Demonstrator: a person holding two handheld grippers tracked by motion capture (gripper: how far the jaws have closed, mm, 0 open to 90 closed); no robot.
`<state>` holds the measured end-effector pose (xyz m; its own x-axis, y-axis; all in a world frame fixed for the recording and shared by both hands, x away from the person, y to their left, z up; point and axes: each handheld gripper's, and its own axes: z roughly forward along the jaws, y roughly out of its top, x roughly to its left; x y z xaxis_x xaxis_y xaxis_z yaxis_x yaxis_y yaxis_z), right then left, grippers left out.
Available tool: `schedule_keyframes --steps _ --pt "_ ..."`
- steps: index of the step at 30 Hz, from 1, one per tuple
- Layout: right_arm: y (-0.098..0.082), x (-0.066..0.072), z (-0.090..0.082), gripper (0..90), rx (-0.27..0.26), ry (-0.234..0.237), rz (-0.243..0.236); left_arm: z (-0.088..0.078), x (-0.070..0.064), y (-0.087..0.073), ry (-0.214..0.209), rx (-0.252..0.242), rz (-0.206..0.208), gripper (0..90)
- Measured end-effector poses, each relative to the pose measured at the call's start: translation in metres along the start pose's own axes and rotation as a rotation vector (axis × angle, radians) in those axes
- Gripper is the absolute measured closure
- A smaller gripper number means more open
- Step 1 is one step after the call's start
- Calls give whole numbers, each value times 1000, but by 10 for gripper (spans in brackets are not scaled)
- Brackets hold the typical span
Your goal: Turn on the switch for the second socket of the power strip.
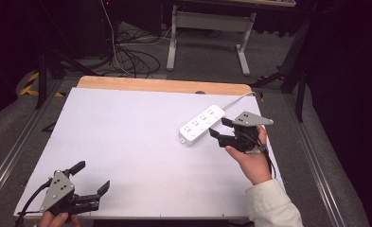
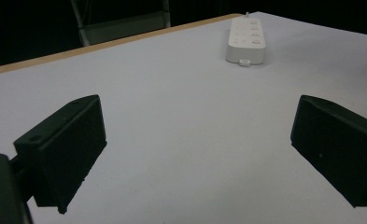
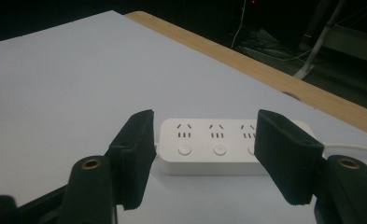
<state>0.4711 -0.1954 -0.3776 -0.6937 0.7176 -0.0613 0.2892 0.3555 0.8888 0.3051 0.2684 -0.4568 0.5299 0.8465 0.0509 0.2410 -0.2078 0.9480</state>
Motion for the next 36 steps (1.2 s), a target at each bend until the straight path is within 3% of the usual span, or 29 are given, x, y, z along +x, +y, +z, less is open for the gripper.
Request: schedule_keyframes --steps 12,17,22,29,36 --pt "-19 14 -28 298 -28 66 33 0 0 0 -11 -4 -8 37" --pt "-30 23 -34 281 -13 65 3 -1 1 0 -10 -6 -17 36" --pt "-44 32 -37 271 6 81 -17 -1 1 0 -13 -6 -15 36" --pt "-67 34 -35 271 -13 117 33 -1 0 0 -4 0 1 36" --pt "-91 36 -31 234 -13 166 55 -1 0 0 -13 -13 -3 37"
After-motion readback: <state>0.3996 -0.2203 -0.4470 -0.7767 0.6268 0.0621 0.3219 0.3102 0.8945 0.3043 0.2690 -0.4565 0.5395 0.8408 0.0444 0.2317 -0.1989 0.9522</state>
